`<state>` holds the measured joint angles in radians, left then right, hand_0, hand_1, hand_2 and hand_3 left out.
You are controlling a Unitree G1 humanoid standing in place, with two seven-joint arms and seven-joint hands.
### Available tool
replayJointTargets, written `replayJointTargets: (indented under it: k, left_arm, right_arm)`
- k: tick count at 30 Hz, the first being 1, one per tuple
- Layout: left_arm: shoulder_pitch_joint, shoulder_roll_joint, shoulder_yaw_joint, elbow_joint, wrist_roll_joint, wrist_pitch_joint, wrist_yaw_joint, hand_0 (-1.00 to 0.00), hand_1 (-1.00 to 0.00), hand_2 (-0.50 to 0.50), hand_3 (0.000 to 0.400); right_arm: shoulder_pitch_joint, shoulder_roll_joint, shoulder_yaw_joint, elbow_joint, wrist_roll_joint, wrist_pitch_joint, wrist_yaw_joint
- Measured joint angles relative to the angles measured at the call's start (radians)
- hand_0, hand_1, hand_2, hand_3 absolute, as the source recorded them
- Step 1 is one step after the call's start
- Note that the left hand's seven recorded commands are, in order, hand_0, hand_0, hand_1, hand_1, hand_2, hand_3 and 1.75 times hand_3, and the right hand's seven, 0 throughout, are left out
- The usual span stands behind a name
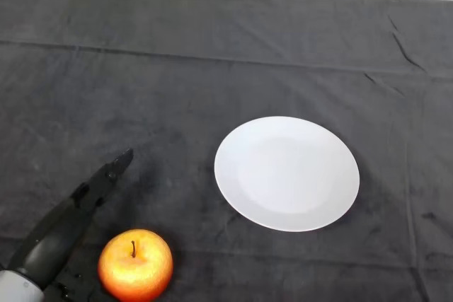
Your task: Move the apple to the plate
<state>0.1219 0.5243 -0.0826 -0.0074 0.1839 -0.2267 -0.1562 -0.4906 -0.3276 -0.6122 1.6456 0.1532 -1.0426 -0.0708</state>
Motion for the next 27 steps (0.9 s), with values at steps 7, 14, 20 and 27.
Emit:
replayJointTargets:
  k: [7,14,20,27]
  left_arm:
    - [-0.028,-0.003,-0.032,0.020,0.020,0.000,0.000,0.00,0.00,0.00,0.000]
    - [-0.028,-0.005,-0.034,0.020,0.021,0.000,0.000,-1.00,-0.72,-0.14,0.400]
    - [-0.028,-0.005,-0.036,0.021,0.020,-0.002,0.000,-1.00,-1.00,0.00,0.400]
    - [-0.066,-0.006,-0.035,0.049,0.019,-0.022,0.000,-1.00,-1.00,0.00,0.400]
  right_arm:
    - [0.000,0.000,0.0004,0.000,0.0005,0.000,0.0001]
    - [0.000,0.000,0.0005,0.000,0.0007,0.000,0.0001]
    - [0.000,0.000,0.0004,0.000,0.0009,0.000,0.0001]
    - [0.000,0.000,0.0004,0.000,0.0013,0.000,0.0001]
